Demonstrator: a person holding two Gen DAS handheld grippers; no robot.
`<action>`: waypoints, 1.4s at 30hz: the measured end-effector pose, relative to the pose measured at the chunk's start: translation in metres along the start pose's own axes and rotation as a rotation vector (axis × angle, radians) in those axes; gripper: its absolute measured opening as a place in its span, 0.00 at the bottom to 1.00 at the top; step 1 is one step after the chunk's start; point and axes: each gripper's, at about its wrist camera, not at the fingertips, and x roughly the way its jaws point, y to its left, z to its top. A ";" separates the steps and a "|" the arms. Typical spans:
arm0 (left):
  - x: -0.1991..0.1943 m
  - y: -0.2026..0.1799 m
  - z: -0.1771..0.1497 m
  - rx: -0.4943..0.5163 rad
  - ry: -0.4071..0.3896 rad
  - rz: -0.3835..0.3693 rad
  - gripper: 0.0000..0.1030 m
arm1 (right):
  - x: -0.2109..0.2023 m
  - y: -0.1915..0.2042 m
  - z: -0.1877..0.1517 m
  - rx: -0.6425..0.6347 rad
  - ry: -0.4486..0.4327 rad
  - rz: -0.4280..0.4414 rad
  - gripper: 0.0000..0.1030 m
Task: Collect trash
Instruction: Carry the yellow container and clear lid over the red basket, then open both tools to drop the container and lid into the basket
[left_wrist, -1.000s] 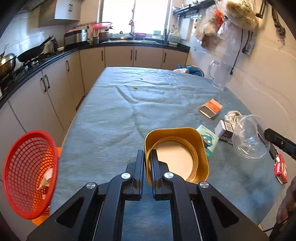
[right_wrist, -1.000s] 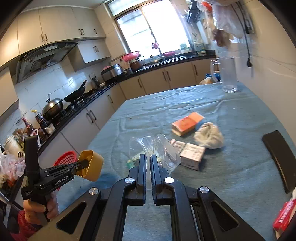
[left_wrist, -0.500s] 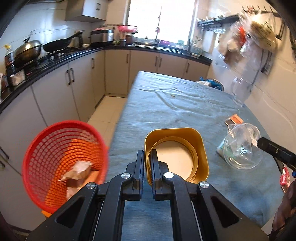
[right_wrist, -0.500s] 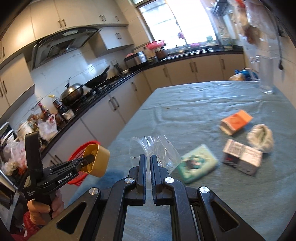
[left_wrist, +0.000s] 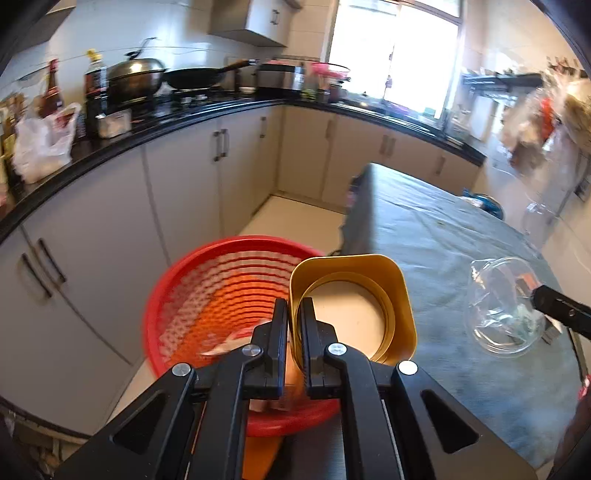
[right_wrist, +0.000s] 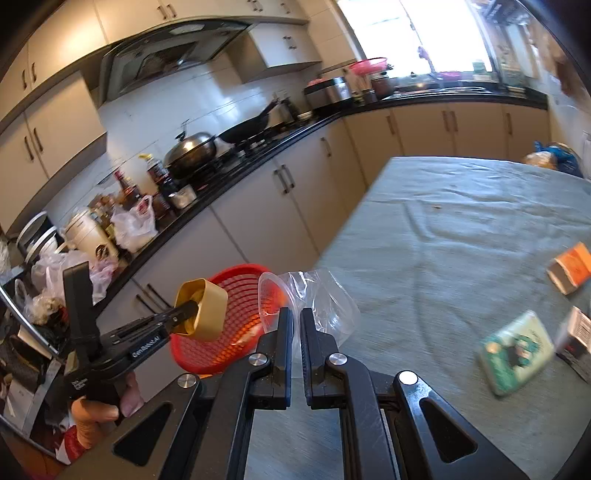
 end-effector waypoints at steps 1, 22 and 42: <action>0.000 0.007 0.000 -0.004 -0.001 0.020 0.06 | 0.005 0.005 0.001 -0.004 0.005 0.009 0.05; 0.039 0.051 -0.015 -0.045 0.081 0.159 0.07 | 0.110 0.055 -0.003 -0.029 0.124 0.109 0.06; 0.010 0.036 -0.009 -0.078 -0.021 0.152 0.58 | 0.077 0.034 -0.004 -0.038 0.064 0.022 0.49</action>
